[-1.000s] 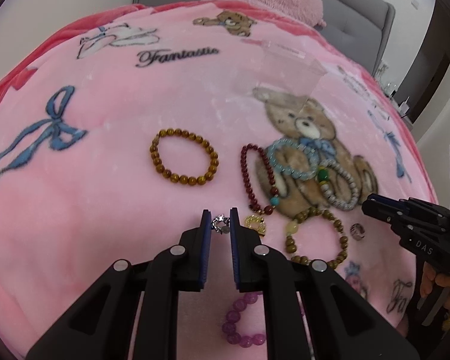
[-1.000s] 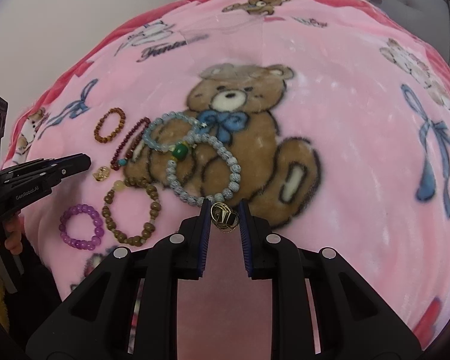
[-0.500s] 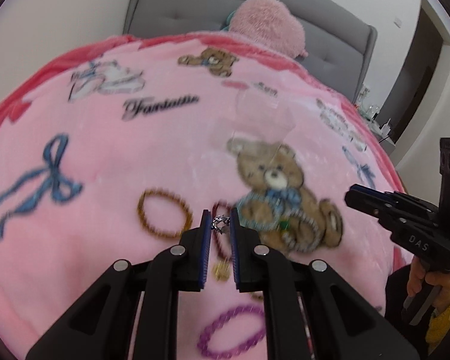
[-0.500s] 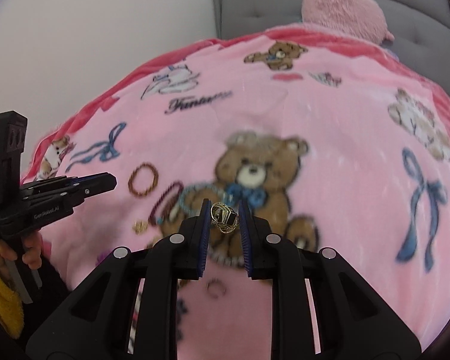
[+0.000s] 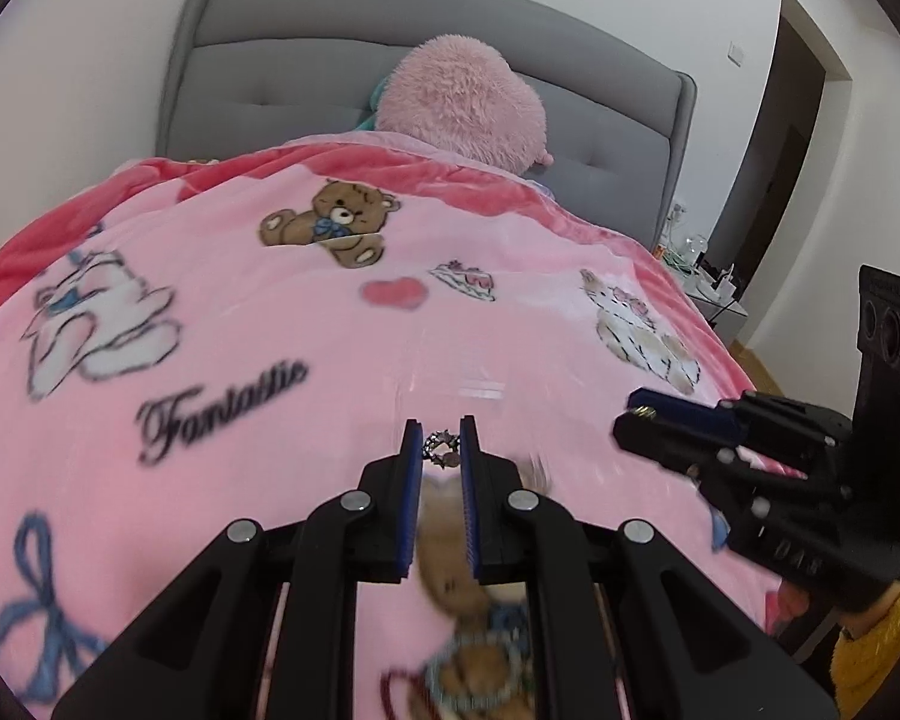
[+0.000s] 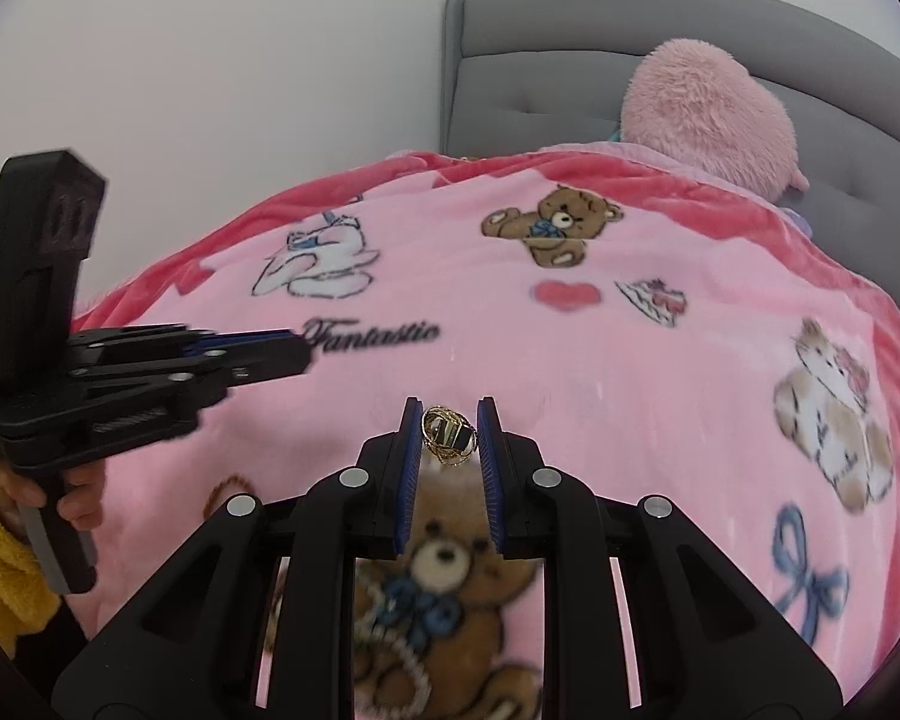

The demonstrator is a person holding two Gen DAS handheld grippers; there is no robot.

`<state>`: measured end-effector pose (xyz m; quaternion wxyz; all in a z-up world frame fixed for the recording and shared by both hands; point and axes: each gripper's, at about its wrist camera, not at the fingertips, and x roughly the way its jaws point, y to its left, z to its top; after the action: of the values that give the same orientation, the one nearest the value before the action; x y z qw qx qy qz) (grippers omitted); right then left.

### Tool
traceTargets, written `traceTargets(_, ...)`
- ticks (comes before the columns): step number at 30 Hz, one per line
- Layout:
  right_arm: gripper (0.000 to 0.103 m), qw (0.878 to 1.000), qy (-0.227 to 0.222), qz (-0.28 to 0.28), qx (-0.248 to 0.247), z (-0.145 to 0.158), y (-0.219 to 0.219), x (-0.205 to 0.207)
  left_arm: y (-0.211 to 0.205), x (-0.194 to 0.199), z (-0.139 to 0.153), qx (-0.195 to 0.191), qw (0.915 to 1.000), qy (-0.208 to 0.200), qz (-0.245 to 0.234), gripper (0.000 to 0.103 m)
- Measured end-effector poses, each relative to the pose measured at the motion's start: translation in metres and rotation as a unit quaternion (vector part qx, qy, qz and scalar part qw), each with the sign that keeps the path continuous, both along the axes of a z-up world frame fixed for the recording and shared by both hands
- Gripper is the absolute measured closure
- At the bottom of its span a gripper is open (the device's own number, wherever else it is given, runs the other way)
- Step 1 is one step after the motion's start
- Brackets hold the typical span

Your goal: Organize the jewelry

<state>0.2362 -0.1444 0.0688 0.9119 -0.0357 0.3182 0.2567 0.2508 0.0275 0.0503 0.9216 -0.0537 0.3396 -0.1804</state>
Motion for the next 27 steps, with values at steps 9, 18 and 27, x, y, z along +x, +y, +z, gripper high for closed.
traceTargets(9, 0.085, 0.999, 0.044, -0.005, -0.011, -0.043, 0.017, 0.041, -0.012, 0.054, -0.035, -0.01, 0.9991, 0.04, -0.009, 0.091)
traceTargets(18, 0.085, 0.999, 0.044, 0.005, -0.025, -0.068, 0.019, 0.041, -0.01, 0.064, -0.063, -0.012, 0.9981, 0.057, -0.02, 0.091)
traceTargets(27, 0.084, 0.999, 0.04, 0.01, -0.024, -0.068, 0.018, 0.036, -0.009, 0.064, -0.069, -0.024, 0.9977, 0.061, -0.019, 0.091)
